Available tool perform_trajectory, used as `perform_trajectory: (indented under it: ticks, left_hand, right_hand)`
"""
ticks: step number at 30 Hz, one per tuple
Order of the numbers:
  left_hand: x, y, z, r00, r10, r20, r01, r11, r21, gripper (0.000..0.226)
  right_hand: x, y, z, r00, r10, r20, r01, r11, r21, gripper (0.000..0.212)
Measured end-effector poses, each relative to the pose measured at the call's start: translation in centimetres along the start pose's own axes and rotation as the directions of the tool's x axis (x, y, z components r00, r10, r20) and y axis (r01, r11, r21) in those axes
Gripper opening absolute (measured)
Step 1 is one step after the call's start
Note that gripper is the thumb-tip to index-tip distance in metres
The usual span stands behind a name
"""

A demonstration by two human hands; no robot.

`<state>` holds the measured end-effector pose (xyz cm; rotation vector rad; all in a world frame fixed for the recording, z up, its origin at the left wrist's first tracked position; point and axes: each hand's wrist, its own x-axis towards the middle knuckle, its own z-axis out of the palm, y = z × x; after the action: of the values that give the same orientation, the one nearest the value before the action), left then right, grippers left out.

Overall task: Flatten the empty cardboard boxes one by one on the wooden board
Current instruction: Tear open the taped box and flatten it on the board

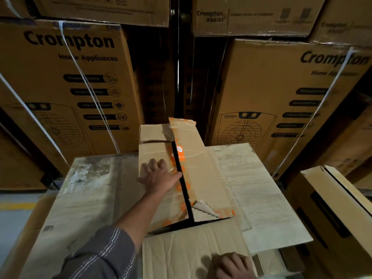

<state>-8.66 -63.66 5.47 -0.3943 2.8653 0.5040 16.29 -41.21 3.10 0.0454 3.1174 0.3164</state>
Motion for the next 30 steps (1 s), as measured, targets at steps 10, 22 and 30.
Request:
perform_trajectory:
  ticks: [10,22,30]
  left_hand:
    - [-10.1,-1.7,3.9,0.989,0.094,0.113,-0.106,0.988,0.111,0.114]
    - [-10.5,-5.1,0.1,0.978,0.136,-0.156,-0.205,0.747,-0.633,0.066]
    - [-12.3,-7.1,-1.2,0.97,0.056,-0.237,-0.244,0.255,-0.936,0.063]
  right_hand:
    - [10.3,-0.3,-6.3,0.918,-0.356,0.175,0.272,0.886,0.376,0.096]
    - [13.8,-0.1,-6.1,0.959,-0.261,-0.113,0.284,0.891,0.354,0.052]
    - [14.8,6.1,-3.2,0.98,0.131,0.153,-0.177,0.201,0.963,0.027]
